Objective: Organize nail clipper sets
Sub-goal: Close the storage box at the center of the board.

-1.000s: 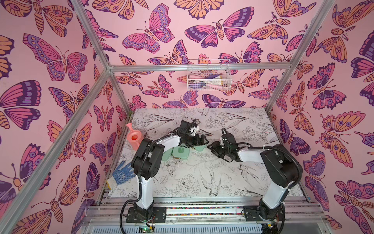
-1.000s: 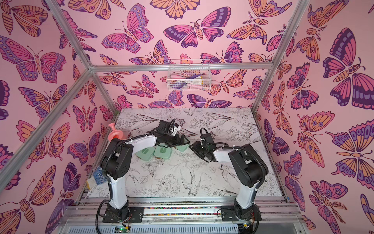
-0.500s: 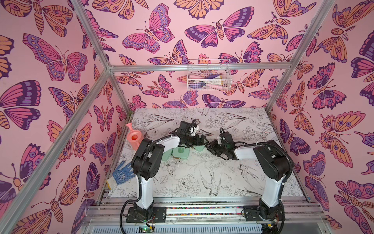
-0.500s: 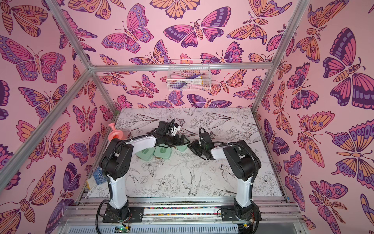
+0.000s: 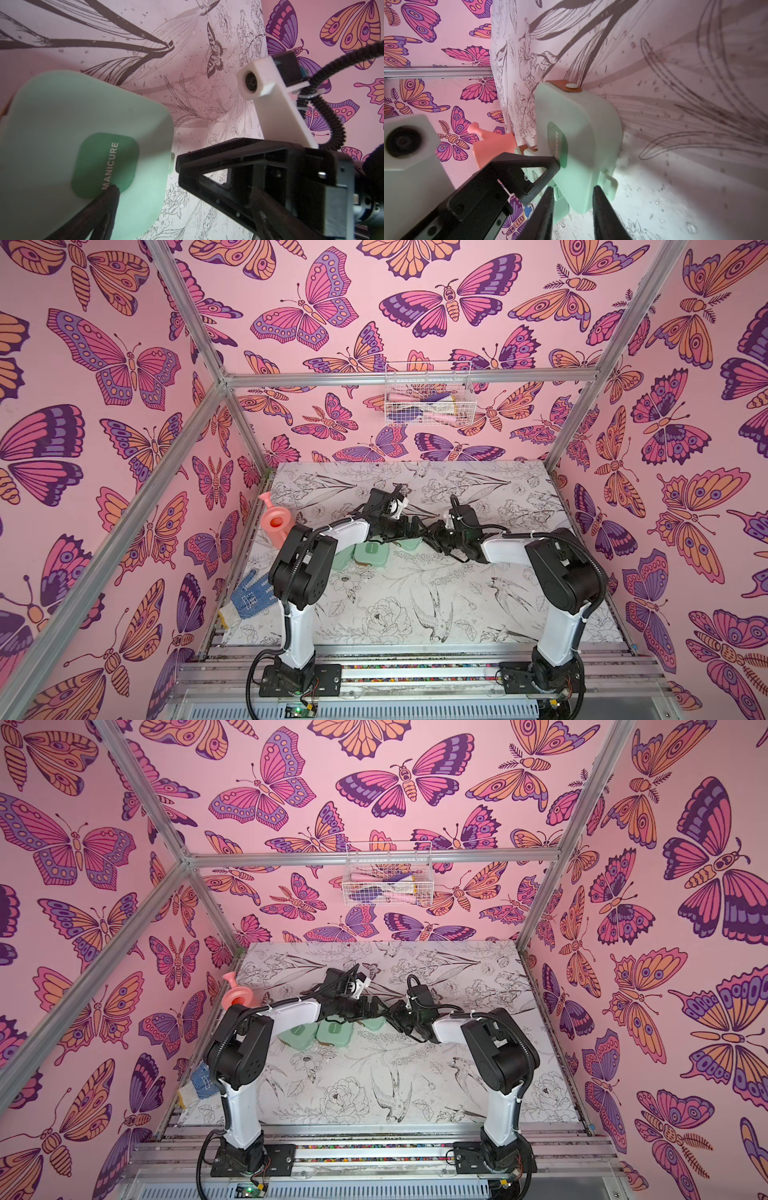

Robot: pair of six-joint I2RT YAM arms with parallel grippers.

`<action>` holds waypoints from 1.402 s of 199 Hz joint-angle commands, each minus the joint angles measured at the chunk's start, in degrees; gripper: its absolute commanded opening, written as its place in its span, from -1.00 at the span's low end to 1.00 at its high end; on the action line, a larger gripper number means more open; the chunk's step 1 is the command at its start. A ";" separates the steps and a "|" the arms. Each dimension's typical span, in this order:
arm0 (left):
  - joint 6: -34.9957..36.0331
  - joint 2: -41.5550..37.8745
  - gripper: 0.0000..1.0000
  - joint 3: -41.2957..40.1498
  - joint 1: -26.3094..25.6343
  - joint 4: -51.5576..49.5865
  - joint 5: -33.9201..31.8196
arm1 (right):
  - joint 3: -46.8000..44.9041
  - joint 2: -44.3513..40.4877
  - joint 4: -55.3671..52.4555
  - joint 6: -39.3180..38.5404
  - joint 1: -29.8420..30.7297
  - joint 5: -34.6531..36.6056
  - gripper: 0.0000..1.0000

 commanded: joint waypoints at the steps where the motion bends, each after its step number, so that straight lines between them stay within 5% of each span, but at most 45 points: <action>1: -0.38 0.55 1.00 -2.44 -0.04 -4.65 -2.44 | 1.19 1.17 -1.16 0.03 0.00 0.06 -0.33; 169: -0.14 -0.02 1.00 -3.00 0.13 -4.63 -1.85 | 1.27 4.22 0.44 0.94 -0.02 0.82 -0.36; 223: -0.13 -0.02 1.00 -3.10 0.35 -4.73 -2.15 | 0.27 -1.72 -7.05 -3.35 0.00 1.99 -0.17; 279: -0.14 0.10 1.00 -2.86 0.74 -4.73 -2.43 | 1.12 -2.20 -5.11 -3.58 0.07 0.36 -0.37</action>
